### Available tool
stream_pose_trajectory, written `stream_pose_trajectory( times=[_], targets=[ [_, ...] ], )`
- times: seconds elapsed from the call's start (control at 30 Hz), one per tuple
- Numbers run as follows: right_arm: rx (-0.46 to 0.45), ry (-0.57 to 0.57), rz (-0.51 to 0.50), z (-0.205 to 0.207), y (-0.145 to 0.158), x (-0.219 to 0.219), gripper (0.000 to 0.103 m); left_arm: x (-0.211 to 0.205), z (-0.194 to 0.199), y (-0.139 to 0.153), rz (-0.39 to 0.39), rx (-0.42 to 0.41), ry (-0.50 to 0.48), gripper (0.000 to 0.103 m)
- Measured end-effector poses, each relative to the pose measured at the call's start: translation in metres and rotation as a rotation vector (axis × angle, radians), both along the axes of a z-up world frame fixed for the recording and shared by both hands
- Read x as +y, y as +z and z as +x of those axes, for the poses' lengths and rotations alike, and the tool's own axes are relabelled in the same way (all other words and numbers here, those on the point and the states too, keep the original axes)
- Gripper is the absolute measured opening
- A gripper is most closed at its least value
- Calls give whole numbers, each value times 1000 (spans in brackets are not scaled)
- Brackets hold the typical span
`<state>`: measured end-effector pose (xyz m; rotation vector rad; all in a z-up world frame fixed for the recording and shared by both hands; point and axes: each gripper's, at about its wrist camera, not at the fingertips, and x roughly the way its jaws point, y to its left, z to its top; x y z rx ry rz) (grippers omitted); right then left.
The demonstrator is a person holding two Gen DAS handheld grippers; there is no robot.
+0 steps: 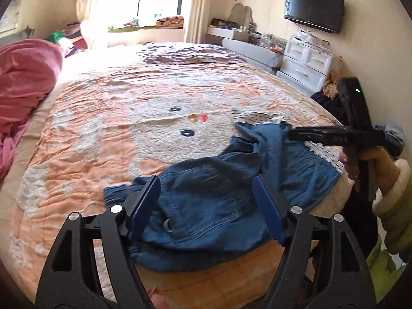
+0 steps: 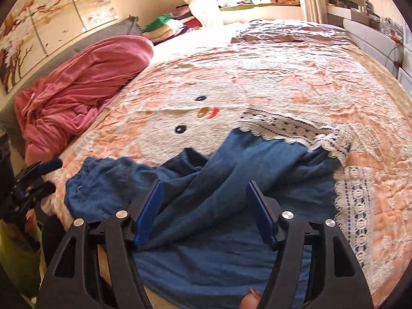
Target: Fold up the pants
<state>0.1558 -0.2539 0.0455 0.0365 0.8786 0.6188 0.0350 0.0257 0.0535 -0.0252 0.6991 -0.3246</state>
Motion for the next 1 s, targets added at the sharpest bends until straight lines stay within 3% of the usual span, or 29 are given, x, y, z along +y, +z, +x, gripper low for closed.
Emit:
stream_pose_trajectory(
  times=[0.17, 0.27, 0.43, 0.57, 0.7, 0.77, 0.83, 0.87, 0.93, 1.0],
  targets=[
    [-3, -71, -92, 43, 0, -1, 70, -64, 21, -25, -28, 98, -129, 68],
    [-1, -74, -138, 65, -2, 12, 71, -87, 29, -46, -47, 169, -145, 66],
    [23, -44, -205, 95, -13, 40, 72, -97, 41, -71, -82, 250, -132, 55],
    [46, -55, -282, 122, -29, 65, 72, -99, 47, -77, -100, 287, -123, 27],
    [85, -98, -354, 149, -45, 83, 72, -98, 54, -88, -122, 328, -114, 14],
    [124, -127, -386, 162, -57, 87, 69, -95, 58, -92, -126, 334, -108, 12],
    [173, -142, -392, 174, -71, 85, 40, -94, 59, -94, -131, 336, -106, 12],
    [180, -142, -394, 177, -75, 83, 36, -93, 59, -94, -134, 336, -104, 12],
    [158, -124, -355, 177, -73, 79, 15, -92, 59, -95, -138, 332, -101, 12],
    [146, -138, -286, 174, -62, 65, 9, -91, 62, -95, -138, 326, -101, 12]
  ],
)
